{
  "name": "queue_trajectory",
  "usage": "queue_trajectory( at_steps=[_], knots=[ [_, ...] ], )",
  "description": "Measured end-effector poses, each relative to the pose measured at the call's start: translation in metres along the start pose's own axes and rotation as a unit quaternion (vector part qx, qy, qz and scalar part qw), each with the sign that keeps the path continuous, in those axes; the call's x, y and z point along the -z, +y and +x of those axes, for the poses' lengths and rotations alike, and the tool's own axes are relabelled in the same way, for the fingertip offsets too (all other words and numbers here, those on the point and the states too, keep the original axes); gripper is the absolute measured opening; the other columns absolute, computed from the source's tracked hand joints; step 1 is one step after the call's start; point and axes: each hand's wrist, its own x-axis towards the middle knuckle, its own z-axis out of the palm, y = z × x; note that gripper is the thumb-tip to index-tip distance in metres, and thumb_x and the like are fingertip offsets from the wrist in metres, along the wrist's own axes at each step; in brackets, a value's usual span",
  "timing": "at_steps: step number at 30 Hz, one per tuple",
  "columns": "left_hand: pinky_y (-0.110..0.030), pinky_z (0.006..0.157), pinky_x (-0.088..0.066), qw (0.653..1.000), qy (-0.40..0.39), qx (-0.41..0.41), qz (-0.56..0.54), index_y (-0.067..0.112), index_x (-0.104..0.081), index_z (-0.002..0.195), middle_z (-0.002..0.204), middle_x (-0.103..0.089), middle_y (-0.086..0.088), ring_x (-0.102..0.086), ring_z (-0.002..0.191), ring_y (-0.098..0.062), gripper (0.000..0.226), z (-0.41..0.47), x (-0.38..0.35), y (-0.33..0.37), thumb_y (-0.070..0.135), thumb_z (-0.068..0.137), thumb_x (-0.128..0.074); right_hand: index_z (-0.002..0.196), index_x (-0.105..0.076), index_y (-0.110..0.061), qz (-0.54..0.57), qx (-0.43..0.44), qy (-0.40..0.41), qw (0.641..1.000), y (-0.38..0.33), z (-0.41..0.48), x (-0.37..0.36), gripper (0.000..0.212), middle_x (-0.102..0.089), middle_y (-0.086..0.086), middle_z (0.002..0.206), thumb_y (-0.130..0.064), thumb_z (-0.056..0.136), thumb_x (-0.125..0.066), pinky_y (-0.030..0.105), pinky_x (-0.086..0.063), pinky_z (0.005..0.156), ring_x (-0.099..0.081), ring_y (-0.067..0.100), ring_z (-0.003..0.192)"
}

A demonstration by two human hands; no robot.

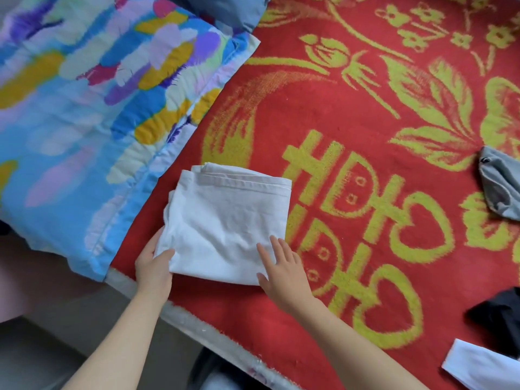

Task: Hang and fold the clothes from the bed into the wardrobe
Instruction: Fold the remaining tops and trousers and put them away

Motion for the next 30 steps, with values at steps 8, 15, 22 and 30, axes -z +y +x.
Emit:
queue_trajectory(
  at_steps=[8,15,22,30],
  knots=[
    [-0.039,0.112,-0.024,0.963,0.078,-0.053,0.252,0.017,-0.015,0.151,0.155,-0.020,-0.008,-0.023,0.142,-0.026,0.070,0.014,0.014,-0.007,0.011,0.093,-0.055,0.148,-0.013,-0.024,-0.050,0.040,-0.134,0.989,0.012,-0.003,-0.027,0.063,0.009,0.014,0.157,-0.036,0.096,-0.046,0.052,-0.013,0.113,0.010,0.033,0.144],
    [-0.049,0.111,-0.008,0.552,-0.146,-0.461,0.679,0.017,-0.024,0.145,0.156,-0.002,-0.017,0.010,0.145,-0.029,0.100,-0.006,0.002,-0.061,0.038,0.064,-0.078,0.141,-0.035,-0.020,-0.108,0.059,-0.105,0.987,0.020,0.001,-0.035,0.094,-0.035,0.023,0.146,-0.036,0.061,-0.083,0.054,-0.043,0.095,-0.034,0.039,0.135],
    [-0.055,0.102,-0.034,0.507,-0.186,-0.428,0.725,0.015,-0.032,0.139,0.144,-0.032,-0.013,-0.024,0.136,-0.035,0.115,0.015,-0.001,-0.085,0.034,0.040,-0.086,0.150,-0.010,-0.020,-0.190,0.158,0.007,0.969,0.063,0.012,-0.044,0.131,-0.048,0.013,0.140,-0.024,0.045,-0.089,0.053,-0.038,0.099,-0.029,0.031,0.132],
    [-0.045,0.109,-0.011,0.562,-0.209,-0.412,0.686,0.027,0.001,0.151,0.152,-0.021,-0.006,0.012,0.145,-0.018,0.110,0.030,0.006,-0.095,0.041,0.060,-0.059,0.124,-0.060,-0.033,-0.179,0.185,0.043,0.965,0.043,0.051,-0.042,0.078,-0.053,0.008,0.136,-0.017,0.051,-0.083,0.064,-0.045,0.081,-0.035,0.031,0.130]
  ],
)
